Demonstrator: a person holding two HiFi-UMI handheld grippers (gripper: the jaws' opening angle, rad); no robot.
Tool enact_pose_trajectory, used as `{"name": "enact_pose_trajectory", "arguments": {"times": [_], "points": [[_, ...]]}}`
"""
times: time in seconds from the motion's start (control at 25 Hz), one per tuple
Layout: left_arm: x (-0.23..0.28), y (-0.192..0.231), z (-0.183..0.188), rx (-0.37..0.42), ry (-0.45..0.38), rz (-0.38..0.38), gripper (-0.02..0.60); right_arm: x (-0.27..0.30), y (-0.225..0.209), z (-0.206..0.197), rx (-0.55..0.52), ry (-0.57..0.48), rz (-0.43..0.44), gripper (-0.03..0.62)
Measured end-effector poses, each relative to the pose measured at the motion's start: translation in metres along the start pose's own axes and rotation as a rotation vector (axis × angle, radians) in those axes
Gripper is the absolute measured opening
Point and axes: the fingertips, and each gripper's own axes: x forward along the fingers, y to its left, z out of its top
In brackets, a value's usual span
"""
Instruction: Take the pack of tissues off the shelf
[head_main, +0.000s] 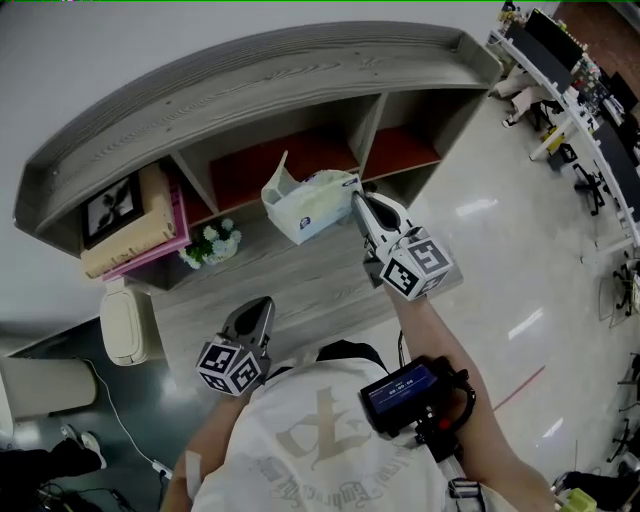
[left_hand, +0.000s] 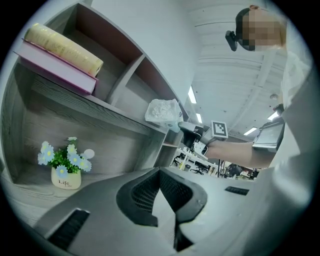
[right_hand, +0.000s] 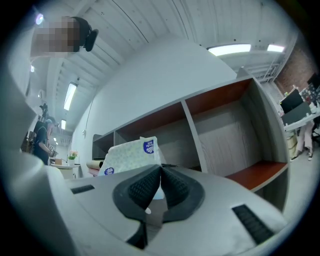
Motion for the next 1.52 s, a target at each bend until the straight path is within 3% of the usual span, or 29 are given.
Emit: {"name": "enact_pose_trajectory", "arguments": {"times": [1.52], "points": [[0.016,0.001,-0.008,0.016,0.048,-0.013,0.011,-0.058,-0.020,-0.070,0.076,0.105,-0.065,0.006]]}}
